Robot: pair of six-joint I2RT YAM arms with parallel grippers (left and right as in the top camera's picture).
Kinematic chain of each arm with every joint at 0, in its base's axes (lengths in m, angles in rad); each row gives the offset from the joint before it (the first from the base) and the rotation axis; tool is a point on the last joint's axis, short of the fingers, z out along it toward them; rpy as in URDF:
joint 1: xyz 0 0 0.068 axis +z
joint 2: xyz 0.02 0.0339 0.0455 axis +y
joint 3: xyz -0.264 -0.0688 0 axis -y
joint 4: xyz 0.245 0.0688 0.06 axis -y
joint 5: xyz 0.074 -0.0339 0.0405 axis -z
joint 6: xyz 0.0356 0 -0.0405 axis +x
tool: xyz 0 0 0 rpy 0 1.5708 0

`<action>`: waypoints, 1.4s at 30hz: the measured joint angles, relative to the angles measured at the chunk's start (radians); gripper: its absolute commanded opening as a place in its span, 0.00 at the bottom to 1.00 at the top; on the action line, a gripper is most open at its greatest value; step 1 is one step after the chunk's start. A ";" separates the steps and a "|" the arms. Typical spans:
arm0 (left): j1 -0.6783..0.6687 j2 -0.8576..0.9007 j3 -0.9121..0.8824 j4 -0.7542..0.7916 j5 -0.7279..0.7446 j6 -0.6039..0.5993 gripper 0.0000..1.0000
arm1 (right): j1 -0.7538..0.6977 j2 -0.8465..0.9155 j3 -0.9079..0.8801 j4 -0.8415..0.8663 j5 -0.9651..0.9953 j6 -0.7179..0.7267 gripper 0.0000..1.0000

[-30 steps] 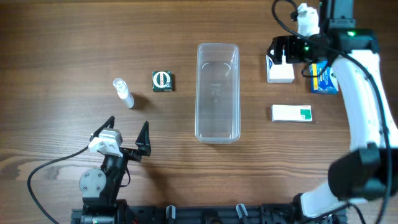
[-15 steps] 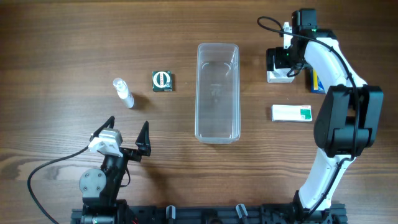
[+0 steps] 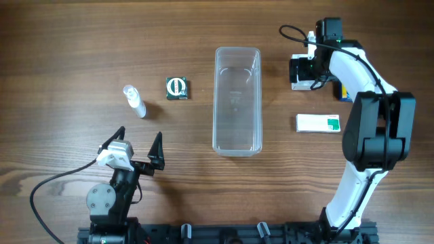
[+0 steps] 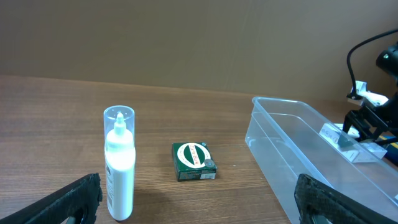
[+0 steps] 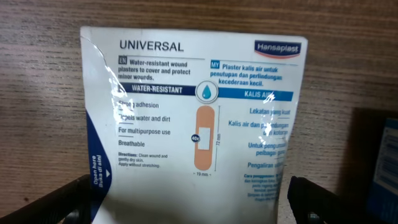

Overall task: Pack container
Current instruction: 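Reach right gripper to the white Hansaplast box and grasp it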

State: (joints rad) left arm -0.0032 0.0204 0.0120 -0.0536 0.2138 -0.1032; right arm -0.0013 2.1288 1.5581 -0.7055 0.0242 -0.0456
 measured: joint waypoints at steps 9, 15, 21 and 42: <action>0.000 0.000 0.000 0.000 0.000 0.000 1.00 | 0.000 0.000 0.000 0.013 0.000 0.018 0.82; 0.000 0.000 0.000 0.000 0.000 0.000 1.00 | 0.000 0.000 0.000 0.011 0.000 0.027 0.81; 0.000 0.000 0.000 0.000 0.000 0.000 1.00 | 0.000 0.000 0.000 -0.021 0.000 0.054 0.83; 0.000 0.000 0.000 0.000 0.000 0.000 1.00 | 0.038 -0.121 -0.010 -0.102 0.048 0.171 1.00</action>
State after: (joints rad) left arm -0.0032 0.0204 0.0120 -0.0536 0.2138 -0.1032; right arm 0.0364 2.0075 1.5486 -0.8074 0.0727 0.1253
